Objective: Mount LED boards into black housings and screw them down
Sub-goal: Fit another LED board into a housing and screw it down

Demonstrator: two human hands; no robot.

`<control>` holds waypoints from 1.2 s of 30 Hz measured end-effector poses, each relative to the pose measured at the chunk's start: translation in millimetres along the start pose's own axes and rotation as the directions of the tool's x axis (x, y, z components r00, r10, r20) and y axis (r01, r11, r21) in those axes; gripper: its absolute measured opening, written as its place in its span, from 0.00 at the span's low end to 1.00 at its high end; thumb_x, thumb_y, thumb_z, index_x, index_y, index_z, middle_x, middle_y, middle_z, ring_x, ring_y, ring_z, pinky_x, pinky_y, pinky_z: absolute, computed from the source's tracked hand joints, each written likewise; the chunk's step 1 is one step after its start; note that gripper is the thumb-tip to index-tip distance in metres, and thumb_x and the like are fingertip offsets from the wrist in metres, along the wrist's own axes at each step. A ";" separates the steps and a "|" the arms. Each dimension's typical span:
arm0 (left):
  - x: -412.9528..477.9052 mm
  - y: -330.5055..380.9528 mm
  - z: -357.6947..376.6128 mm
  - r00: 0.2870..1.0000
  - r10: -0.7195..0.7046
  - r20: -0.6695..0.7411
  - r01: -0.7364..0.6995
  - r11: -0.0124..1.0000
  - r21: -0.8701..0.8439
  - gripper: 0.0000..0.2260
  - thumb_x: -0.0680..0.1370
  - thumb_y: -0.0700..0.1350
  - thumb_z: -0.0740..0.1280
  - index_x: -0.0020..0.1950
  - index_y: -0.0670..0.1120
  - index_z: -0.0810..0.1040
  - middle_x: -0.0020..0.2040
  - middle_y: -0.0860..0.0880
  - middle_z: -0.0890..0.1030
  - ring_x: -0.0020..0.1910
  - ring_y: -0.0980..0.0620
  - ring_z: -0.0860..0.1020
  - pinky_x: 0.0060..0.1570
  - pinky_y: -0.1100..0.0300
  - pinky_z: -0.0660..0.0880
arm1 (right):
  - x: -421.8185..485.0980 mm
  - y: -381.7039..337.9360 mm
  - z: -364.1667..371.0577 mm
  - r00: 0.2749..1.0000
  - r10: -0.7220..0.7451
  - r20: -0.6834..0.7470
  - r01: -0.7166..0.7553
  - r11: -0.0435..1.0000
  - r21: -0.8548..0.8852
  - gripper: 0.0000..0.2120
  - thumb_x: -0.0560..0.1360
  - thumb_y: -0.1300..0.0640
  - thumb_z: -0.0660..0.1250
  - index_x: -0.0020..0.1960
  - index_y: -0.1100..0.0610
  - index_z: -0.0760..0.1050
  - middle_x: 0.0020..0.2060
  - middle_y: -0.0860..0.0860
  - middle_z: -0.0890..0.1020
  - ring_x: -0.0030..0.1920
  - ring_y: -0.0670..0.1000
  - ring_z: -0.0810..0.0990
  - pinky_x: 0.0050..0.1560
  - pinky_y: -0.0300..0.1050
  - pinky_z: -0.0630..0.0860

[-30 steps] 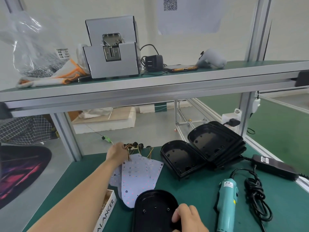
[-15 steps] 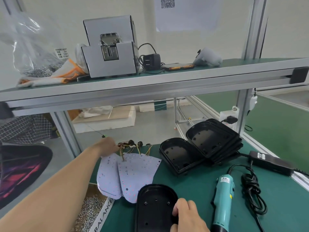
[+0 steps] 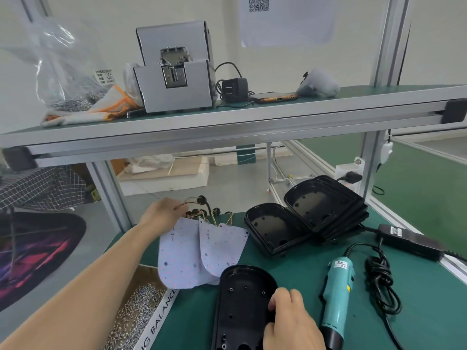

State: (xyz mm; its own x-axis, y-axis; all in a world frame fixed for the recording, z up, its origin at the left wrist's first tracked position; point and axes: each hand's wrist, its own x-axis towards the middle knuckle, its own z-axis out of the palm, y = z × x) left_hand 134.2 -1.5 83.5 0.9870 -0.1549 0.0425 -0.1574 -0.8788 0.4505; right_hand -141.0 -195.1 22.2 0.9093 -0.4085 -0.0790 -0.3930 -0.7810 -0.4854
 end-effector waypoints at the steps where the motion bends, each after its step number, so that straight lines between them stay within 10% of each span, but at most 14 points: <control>1: -5.1 -1.7 -6.3 1.000 0.019 -0.014 -0.018 0.998 0.064 0.19 0.83 0.55 0.60 0.44 0.41 0.80 0.32 0.47 0.74 0.29 0.48 0.71 0.34 0.59 0.65 | -0.7 0.3 -0.1 1.000 -0.011 -0.002 0.011 1.000 0.007 0.10 0.75 0.58 0.57 0.54 0.48 0.62 0.54 0.48 0.65 0.42 0.51 0.71 0.41 0.44 0.66; 10: -85.8 -3.7 -61.3 0.983 0.180 -0.015 -0.181 0.972 -0.152 0.17 0.81 0.52 0.66 0.36 0.45 0.79 0.29 0.52 0.70 0.28 0.56 0.66 0.33 0.58 0.62 | -1.1 8.0 10.9 0.996 -0.071 -0.054 0.077 0.992 0.103 0.10 0.75 0.60 0.58 0.50 0.47 0.61 0.51 0.46 0.63 0.45 0.52 0.70 0.42 0.44 0.66; 18: -146.2 12.0 -72.2 0.885 0.455 0.099 -0.360 0.803 -0.476 0.10 0.76 0.58 0.70 0.51 0.56 0.87 0.47 0.52 0.85 0.47 0.55 0.78 0.51 0.64 0.70 | 7.0 10.8 19.1 0.928 -0.247 -0.280 0.302 0.938 0.173 0.09 0.78 0.55 0.64 0.52 0.47 0.65 0.53 0.44 0.66 0.52 0.50 0.70 0.49 0.43 0.69; 23: -166.8 36.9 -71.8 0.771 0.611 0.179 -0.419 0.698 -0.581 0.11 0.79 0.41 0.69 0.56 0.53 0.87 0.46 0.60 0.85 0.46 0.66 0.79 0.47 0.75 0.70 | 50.4 -36.7 -16.1 0.909 -0.298 -0.290 0.414 0.727 0.549 0.31 0.79 0.57 0.67 0.78 0.46 0.59 0.62 0.46 0.66 0.39 0.43 0.77 0.45 0.27 0.69; 26: -173.5 45.0 -73.2 0.701 0.682 0.210 -0.446 0.648 -0.617 0.12 0.79 0.37 0.69 0.56 0.50 0.87 0.45 0.59 0.84 0.44 0.64 0.77 0.46 0.73 0.69 | 64.6 -69.6 -41.3 0.843 -0.468 -0.267 0.525 0.602 0.602 0.33 0.80 0.62 0.67 0.80 0.48 0.59 0.63 0.55 0.71 0.50 0.52 0.78 0.57 0.45 0.76; 29: -175.5 43.8 -74.7 0.743 0.644 0.182 -0.392 0.639 -0.662 0.08 0.76 0.44 0.72 0.52 0.54 0.88 0.47 0.54 0.86 0.48 0.58 0.79 0.52 0.68 0.72 | 61.0 -80.4 -59.6 0.824 -0.468 -0.319 0.559 0.584 0.588 0.12 0.83 0.63 0.63 0.62 0.56 0.80 0.57 0.58 0.81 0.57 0.57 0.80 0.63 0.56 0.75; 36: -161.9 37.9 -44.7 0.940 0.341 0.003 -0.242 0.674 -0.697 0.17 0.65 0.59 0.79 0.50 0.53 0.85 0.45 0.47 0.79 0.44 0.53 0.75 0.47 0.57 0.68 | 17.7 -93.6 -101.3 0.727 -0.529 -0.437 0.675 0.437 0.594 0.05 0.76 0.63 0.71 0.46 0.54 0.80 0.37 0.48 0.84 0.37 0.54 0.81 0.43 0.54 0.80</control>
State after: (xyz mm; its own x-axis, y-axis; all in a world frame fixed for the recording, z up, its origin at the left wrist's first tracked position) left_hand -30.1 10.5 133.5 0.8740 -0.4469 0.1908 -0.3228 -0.2404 0.9154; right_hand -102.0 -177.0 154.5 0.8094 -0.0903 0.5802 0.5235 -0.3366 -0.7827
